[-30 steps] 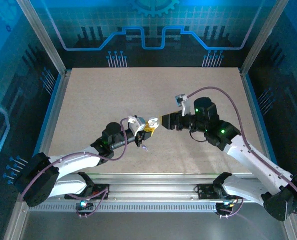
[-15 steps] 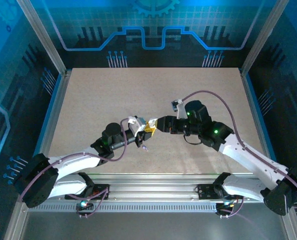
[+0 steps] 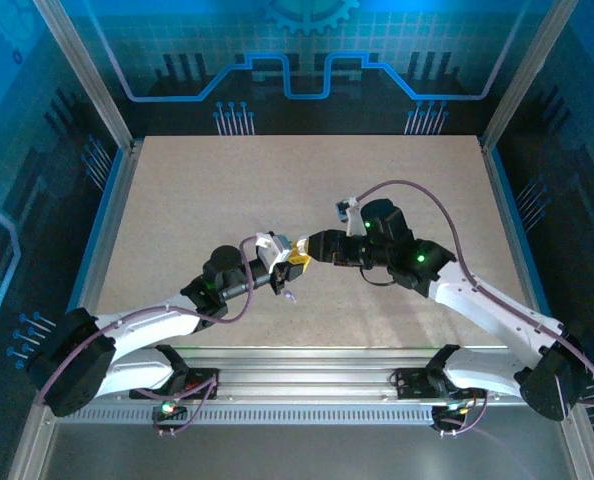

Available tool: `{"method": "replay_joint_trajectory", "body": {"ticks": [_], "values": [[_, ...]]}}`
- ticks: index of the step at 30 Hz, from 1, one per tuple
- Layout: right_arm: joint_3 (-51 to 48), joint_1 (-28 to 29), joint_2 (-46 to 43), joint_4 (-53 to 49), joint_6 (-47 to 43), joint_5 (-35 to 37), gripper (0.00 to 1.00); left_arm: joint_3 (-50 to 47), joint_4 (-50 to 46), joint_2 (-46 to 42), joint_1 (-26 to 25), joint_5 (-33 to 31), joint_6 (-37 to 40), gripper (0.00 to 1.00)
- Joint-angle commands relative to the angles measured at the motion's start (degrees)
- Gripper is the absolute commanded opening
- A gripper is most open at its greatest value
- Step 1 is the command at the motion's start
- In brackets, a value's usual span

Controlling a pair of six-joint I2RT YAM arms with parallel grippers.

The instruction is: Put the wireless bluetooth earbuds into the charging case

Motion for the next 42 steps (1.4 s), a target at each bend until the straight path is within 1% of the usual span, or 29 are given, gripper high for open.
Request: {"method": "replay_joint_trajectory", "body": {"ticks": [1,10,23,38,42], "values": [[0.1,0.9,0.3,2.3,0.8,-1.3,0.49,2.2,2.1,-0.5,-0.5,0.2,0.9,0.2],[0.0,1.2,1.1,5.0,0.9,-2.5,0.43,2.2,1.7,-0.5,-0.6,0.1,1.1,0.2],[1.6,1.2,2.8,4.9,-0.1,-3.6,0.44,2.0,1.2,-1.0,-0.8,0.2,1.3,0.2],[4.1,1.2,5.4,5.2,-2.6,-6.3,0.45,1.9,1.0,-1.7,-0.8,0.8,1.4,0.2],[4.6,1.2,5.0,2.9,-3.9,-5.1,0.46,2.0,0.4,-2.2,-0.9,0.8,1.6,0.2]]}}
